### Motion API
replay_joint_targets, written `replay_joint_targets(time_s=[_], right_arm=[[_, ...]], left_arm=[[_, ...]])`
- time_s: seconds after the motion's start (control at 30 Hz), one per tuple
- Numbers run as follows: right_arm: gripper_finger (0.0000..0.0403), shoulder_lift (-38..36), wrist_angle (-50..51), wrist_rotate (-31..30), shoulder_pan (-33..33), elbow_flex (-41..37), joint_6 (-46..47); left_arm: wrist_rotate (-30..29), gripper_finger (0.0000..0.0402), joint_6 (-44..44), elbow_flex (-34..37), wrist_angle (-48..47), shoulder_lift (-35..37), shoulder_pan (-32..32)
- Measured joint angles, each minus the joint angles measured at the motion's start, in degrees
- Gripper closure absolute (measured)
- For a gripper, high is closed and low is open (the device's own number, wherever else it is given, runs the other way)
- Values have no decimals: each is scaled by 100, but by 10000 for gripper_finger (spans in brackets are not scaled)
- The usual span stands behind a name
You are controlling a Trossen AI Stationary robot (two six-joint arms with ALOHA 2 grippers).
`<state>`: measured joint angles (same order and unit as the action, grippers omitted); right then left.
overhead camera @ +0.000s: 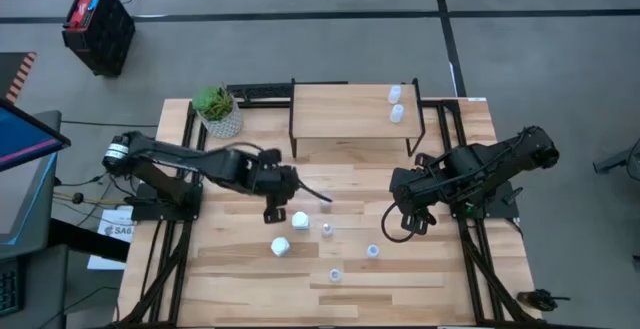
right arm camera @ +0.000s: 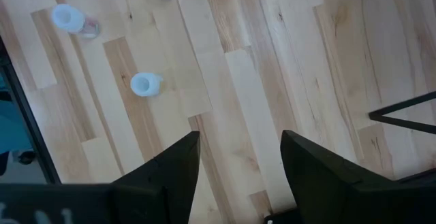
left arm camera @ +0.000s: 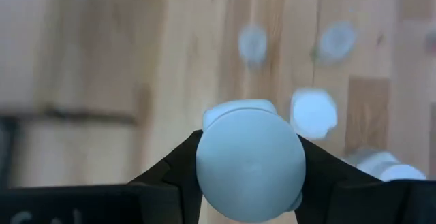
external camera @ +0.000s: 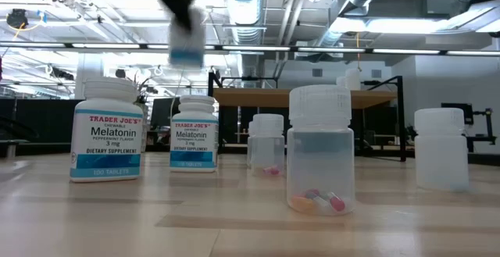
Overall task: Pick and place medicine bottles onto shelf by color
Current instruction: Put the top left big white pill bottle on the shelf
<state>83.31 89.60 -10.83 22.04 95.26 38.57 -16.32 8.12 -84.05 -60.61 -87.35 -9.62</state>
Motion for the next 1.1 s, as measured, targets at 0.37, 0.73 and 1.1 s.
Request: replay_joint_targets(time_s=[0.37, 0.73, 1.1], right_arm=[[177, 0, -2, 0, 0, 0, -4], [177, -1, -19, 0, -4, 0, -151], [177, -2, -32, 0, -4, 0, -151]], left_arm=[[125, 264, -2713, -1881, 665, 9, 1944], [2432, 262, -2823, -1891, 1327, -722, 4516], [3059, 259, -3892, -2148, 1204, -1506, 4866]])
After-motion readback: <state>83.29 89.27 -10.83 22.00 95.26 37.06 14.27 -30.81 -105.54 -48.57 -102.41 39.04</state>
